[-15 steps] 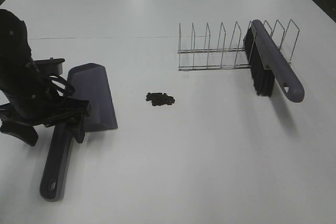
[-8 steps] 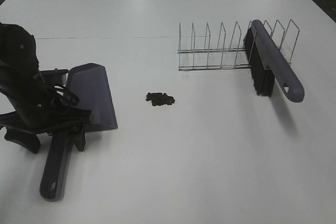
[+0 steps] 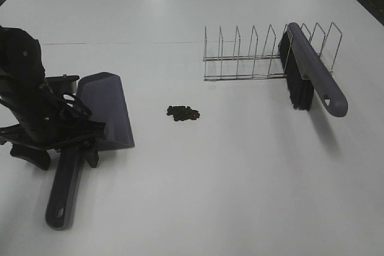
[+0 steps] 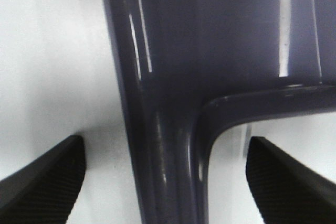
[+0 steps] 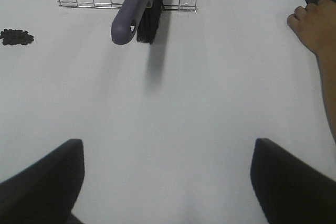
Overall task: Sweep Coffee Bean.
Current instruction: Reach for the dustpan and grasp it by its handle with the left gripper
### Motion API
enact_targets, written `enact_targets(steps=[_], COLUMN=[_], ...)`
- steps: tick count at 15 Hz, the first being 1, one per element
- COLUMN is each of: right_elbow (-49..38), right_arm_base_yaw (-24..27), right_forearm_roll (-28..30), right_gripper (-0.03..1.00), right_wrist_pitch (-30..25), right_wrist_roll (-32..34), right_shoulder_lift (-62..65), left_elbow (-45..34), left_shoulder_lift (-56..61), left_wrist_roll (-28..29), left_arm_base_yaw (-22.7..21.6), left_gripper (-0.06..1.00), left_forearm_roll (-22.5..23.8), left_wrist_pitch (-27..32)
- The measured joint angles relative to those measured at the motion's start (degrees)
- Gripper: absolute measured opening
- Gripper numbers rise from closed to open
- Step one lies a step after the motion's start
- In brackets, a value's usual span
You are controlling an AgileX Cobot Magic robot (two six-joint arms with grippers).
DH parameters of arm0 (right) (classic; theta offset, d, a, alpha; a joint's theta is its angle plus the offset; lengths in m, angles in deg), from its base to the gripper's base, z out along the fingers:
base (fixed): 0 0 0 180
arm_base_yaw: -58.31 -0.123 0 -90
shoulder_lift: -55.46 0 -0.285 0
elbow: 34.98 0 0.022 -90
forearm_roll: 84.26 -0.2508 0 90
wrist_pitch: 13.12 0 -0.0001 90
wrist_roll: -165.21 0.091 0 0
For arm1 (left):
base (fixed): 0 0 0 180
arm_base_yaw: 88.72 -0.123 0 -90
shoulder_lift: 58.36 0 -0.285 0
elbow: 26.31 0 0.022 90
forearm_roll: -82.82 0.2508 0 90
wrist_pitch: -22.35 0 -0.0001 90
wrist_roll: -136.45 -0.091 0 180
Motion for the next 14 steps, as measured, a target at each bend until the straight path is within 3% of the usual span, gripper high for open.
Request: enact_targets(steps=[14], right_elbow=[0.0], right_arm_base_yaw=[0.0], right_forearm_roll=[0.0], right_gripper=[0.76], right_wrist_pitch=[0.0], right_wrist_roll=[0.0], right_shoulder_lift=[0.0], left_elbow=[-1.6], left_shoulder_lift=[-1.32], left_wrist_roll=[-0.4], left_arm_base_yaw=[0.11], left_gripper=[0.71], left_forearm_roll=[2.12], left_wrist_pitch=[0.23])
